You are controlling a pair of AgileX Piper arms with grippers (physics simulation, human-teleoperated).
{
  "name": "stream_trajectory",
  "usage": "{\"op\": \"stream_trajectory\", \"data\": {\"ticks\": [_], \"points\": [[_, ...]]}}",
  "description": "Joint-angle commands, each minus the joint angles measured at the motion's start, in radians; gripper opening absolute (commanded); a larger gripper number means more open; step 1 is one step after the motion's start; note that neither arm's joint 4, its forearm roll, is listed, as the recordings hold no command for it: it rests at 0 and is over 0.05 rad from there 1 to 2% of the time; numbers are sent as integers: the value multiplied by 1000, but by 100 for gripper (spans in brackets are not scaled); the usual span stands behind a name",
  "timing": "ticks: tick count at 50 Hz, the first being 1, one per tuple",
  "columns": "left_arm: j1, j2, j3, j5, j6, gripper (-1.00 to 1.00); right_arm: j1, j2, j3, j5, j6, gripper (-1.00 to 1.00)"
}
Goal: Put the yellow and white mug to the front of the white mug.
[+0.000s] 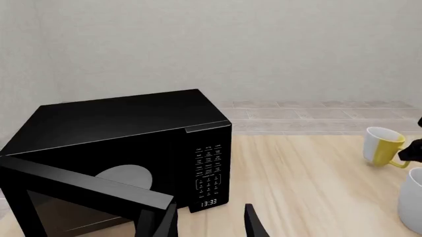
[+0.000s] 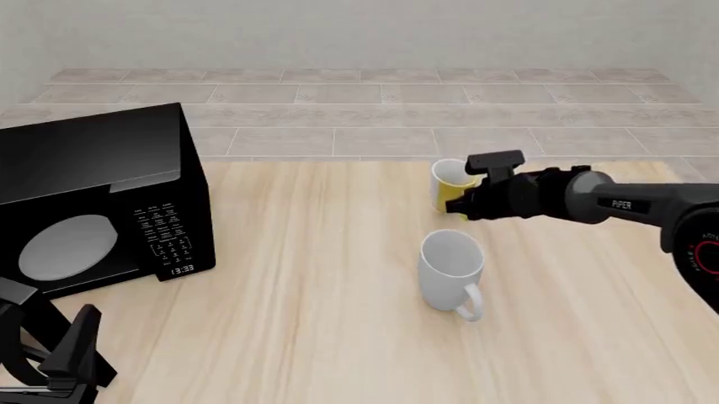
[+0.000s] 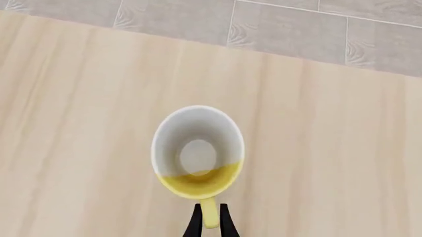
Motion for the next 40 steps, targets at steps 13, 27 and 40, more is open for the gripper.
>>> {"op": "stream_trajectory", "data": {"ticks": [13,27,40], "points": [[0,0,0,0,0,100,-6,25,-11,3,4,-100],[0,0,0,0,0,100,-3,21,-12,-3,-3,100],[0,0,0,0,0,100,-4,21,-10,-3,0,100]]}}
